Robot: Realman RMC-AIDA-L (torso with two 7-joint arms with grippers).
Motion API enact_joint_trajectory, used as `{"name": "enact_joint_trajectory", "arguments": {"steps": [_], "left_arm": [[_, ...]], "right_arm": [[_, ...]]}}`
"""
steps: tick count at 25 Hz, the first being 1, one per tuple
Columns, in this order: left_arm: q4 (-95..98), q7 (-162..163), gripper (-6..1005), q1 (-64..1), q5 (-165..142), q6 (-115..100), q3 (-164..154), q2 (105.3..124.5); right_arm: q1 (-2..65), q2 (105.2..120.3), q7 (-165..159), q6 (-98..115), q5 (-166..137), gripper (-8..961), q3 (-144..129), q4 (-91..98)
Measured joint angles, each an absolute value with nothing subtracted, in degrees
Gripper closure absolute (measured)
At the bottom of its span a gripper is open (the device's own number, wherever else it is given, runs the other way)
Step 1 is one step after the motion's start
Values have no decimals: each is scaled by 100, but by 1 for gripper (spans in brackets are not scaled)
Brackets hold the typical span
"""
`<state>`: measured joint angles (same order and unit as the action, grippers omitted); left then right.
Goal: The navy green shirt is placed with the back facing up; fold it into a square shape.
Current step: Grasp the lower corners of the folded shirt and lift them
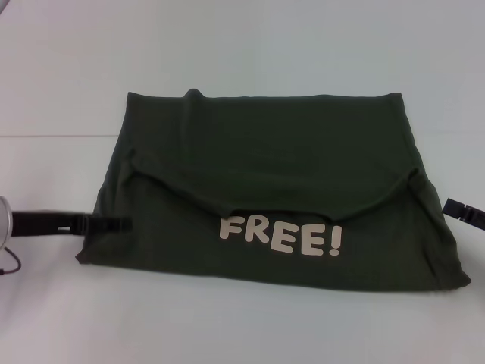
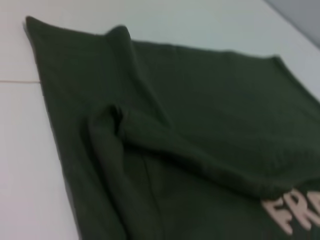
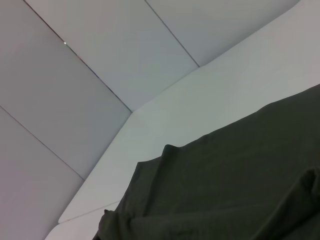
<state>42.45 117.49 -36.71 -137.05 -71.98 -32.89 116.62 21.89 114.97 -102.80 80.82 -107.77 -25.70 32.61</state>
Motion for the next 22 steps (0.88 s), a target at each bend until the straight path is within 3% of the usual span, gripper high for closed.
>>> {"name": "enact_joint_trajectory", "arguments": {"steps": [22], "left_arm": [[4198,11408,176,-3745,-14548,-6434,-3877,11798]], "right_arm": [[2293,11521,-10203,8026,-10917,28,-2604,3217]]}}
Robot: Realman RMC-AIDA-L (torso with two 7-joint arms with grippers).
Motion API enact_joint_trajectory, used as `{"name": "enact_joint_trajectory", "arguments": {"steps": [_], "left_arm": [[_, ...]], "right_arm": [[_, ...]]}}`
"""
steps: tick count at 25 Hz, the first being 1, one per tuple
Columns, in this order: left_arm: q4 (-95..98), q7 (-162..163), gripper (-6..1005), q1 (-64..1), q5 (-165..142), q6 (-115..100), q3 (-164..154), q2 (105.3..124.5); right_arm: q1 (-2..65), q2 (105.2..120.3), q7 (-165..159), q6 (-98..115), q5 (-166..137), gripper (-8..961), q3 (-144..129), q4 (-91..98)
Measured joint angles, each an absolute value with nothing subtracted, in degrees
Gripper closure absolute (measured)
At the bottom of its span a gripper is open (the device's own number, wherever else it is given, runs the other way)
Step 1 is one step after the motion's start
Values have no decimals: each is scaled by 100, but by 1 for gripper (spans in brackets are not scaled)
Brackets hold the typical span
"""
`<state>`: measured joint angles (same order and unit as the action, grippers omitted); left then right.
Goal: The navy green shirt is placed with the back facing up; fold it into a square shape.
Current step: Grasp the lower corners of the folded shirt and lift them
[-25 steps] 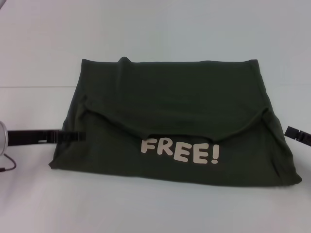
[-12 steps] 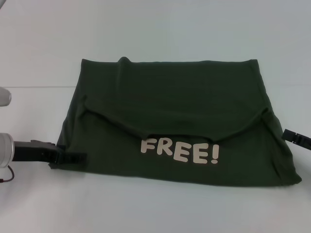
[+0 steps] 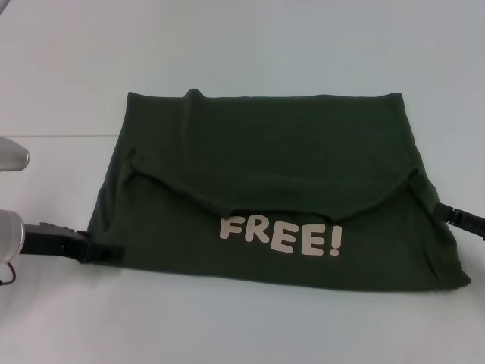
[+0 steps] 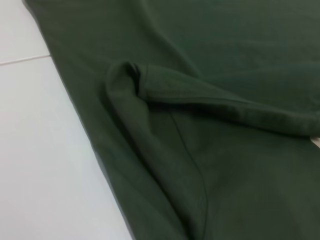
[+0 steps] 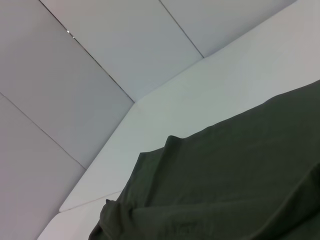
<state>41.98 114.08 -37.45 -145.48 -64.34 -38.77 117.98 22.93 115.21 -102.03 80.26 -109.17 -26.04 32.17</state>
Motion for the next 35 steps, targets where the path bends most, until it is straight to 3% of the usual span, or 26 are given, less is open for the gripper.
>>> {"name": "enact_joint_trajectory", "arguments": {"steps": [30,35], "left_arm": [[4044,11661,184,-3957,-14718,-6660,-4032,11802],[4066,11637,341,-3980,-14715,-6643,-3970,11778]], "right_arm": [[2347,11576,-10204,7928,-10916,29,-2821,3228],[2347,11575,-10204,7924,-10916,30,-2821,3235]]}}
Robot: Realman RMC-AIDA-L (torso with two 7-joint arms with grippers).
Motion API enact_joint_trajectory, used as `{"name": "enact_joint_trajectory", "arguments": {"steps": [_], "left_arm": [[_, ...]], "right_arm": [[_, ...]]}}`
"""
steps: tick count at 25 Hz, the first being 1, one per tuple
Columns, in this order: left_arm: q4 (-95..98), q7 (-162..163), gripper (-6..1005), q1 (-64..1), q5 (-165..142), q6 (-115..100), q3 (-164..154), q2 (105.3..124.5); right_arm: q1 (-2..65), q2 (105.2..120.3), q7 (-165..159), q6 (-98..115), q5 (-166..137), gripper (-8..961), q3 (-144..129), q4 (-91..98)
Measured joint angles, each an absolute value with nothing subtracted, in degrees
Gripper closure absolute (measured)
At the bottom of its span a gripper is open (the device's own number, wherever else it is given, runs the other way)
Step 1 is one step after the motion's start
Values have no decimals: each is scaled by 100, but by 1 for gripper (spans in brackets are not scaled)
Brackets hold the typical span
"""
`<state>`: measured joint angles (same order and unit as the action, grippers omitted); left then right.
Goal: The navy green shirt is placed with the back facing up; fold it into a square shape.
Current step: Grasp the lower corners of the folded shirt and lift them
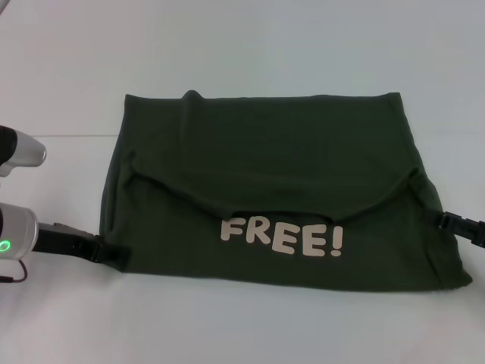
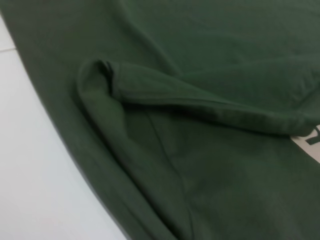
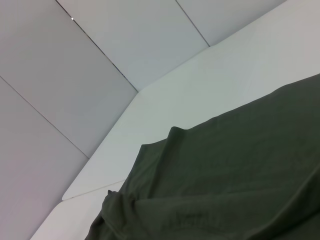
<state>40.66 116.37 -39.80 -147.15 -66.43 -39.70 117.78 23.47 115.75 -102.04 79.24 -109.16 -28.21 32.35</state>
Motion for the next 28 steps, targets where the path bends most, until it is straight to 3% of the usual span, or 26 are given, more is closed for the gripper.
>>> {"name": "enact_joint_trajectory", "arguments": {"steps": [3,14,19,28], "left_arm": [[4133,11622,460,-3947,-14743,-6578,-3981,11790],[4137,11604,697,-3986,-14782,-6512,-4064,11798],[4140,11606,933,-3987,-14783,-6516,-4110,11795],[4185,11631,962,-3925,-14725,-6585,-4070,11799]], "right_arm": [[2347,11575,-10209,7916,-10916,30,-2821,3245],[2384,11575,-10212,7916,-10916,30,-2821,3252],[2392,11544,-10312,7976,-10931,31,-2834,3272],[2382,11347,-13263,8846,-12540,38,-2871,5176]]}}
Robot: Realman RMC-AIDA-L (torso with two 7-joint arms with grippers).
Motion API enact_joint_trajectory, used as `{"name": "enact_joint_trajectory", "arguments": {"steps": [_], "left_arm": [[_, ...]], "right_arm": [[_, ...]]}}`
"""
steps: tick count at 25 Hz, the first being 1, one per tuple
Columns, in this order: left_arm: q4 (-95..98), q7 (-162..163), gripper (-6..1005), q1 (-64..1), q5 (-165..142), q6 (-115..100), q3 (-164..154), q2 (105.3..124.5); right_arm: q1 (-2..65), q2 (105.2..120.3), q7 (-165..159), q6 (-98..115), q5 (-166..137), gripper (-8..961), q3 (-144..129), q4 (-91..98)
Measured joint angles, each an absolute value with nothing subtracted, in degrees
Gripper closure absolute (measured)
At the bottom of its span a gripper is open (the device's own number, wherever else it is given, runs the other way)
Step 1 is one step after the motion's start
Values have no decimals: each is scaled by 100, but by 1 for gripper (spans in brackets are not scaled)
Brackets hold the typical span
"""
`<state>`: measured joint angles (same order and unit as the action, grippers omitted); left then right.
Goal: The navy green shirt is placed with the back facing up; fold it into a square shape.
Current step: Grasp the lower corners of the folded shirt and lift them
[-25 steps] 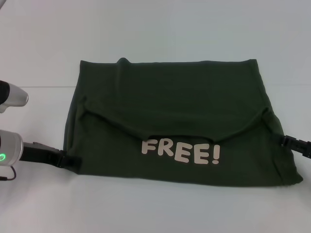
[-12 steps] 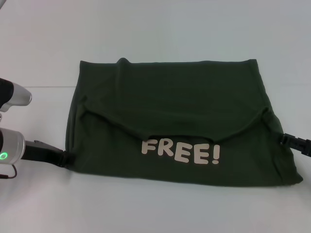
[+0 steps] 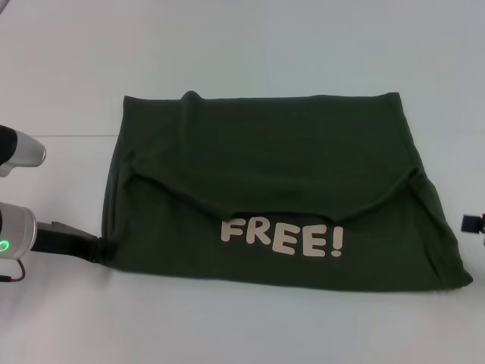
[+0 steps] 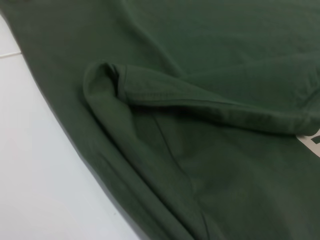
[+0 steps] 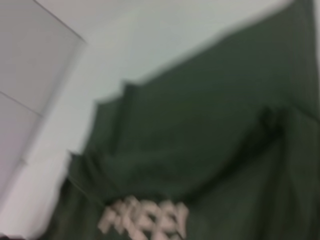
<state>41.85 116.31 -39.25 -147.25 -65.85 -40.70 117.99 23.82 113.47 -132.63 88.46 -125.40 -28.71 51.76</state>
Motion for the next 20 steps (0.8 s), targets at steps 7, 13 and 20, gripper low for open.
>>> {"name": "enact_joint_trajectory", "arguments": {"steps": [7,13,20], "left_arm": [[4185,11613,962,-3920,-14721,-6604,-4070,11804],[4179,11602,962,-3933,-14713,-6609,-4070,11804],[4158,11601,961,-3920,-14712,-6617,-4069,11798]], "right_arm": [[3075,11192,-14573,9489,-14808,54,-2879,5776],[3628,11267,-14660,9192,-15697,56,-3032,5639],[3966,11332,-14673,8786,-15714,55,-3260,5200]]}}
